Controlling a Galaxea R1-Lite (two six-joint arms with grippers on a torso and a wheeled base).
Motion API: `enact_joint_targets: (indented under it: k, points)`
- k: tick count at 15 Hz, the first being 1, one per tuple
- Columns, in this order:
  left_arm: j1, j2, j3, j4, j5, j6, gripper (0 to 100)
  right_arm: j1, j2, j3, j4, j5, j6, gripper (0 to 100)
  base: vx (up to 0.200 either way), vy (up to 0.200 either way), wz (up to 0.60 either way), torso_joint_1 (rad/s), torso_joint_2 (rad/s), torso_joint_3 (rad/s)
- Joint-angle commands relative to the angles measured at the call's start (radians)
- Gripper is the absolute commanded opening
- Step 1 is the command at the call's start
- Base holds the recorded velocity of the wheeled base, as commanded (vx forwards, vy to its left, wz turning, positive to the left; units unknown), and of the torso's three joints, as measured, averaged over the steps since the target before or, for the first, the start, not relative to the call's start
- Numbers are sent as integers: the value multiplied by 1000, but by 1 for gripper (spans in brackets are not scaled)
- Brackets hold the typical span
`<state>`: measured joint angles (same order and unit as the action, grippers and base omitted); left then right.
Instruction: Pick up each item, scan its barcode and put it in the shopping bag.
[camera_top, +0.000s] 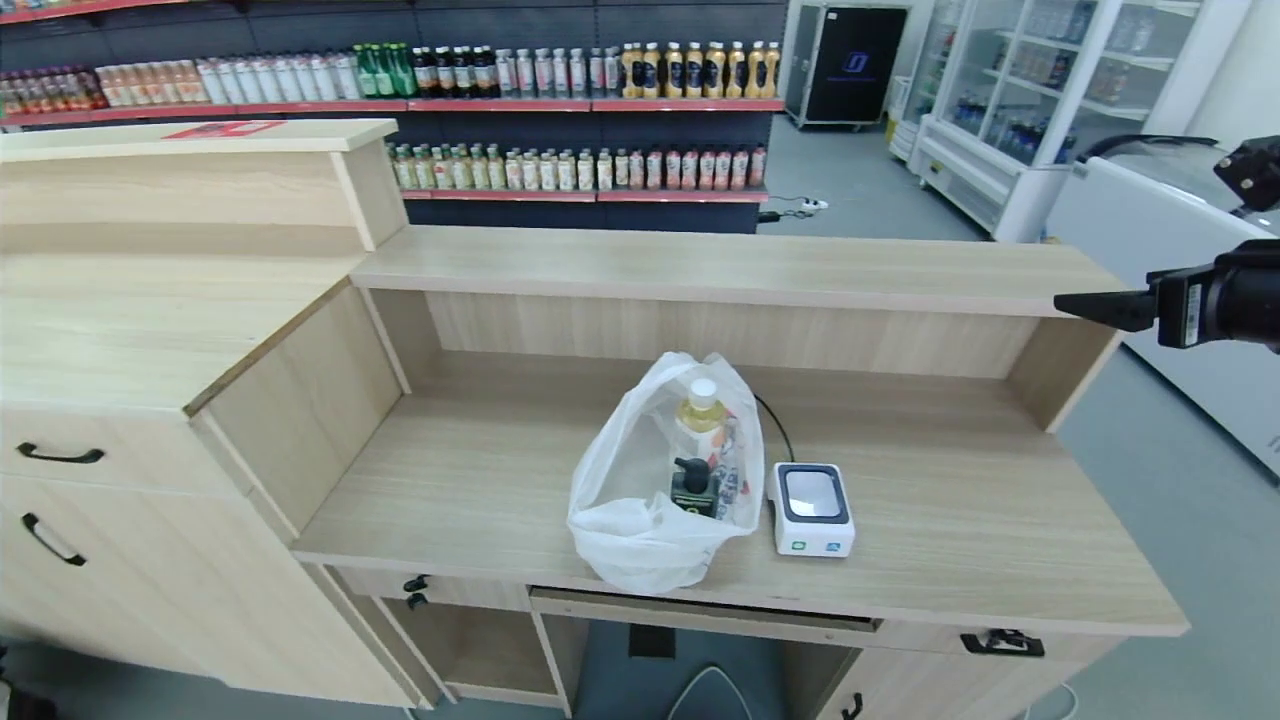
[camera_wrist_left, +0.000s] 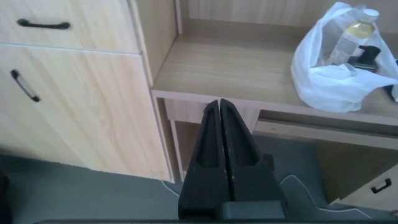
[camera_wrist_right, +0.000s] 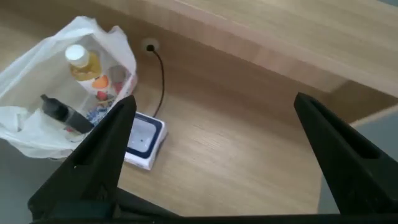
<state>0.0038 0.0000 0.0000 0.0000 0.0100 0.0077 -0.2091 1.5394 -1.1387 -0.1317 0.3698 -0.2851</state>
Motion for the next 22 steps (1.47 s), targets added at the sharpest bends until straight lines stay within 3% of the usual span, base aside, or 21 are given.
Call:
enact_joint_targets:
  k: [1, 3, 4, 7, 11, 17, 22]
  points:
    - [1, 0, 0, 0, 1, 0, 0, -15, -143, 182, -112, -5, 73, 100, 0, 0, 0, 0, 0, 0]
    - [1, 0, 0, 0, 1, 0, 0, -44, -297, 340, -152, -66, 115, 100, 0, 0, 0, 0, 0, 0]
    - [1, 0, 0, 0, 1, 0, 0, -47, -415, 450, -146, -161, 149, 100, 0, 0, 0, 0, 0, 0]
    - [1, 0, 0, 0, 1, 0, 0, 57, -831, 792, -106, -391, 187, 100, 0, 0, 0, 0, 0, 0]
    - [1, 0, 0, 0, 1, 0, 0, 140, -1229, 1103, -77, -411, 238, 100, 0, 0, 0, 0, 0, 0]
    - [1, 0, 0, 0, 1, 0, 0, 234, -1493, 1139, 37, -361, 251, 100, 0, 0, 0, 0, 0, 0]
    - [1, 0, 0, 0, 1, 0, 0, 220, -1536, 1139, 38, -364, 279, 100, 0, 0, 0, 0, 0, 0]
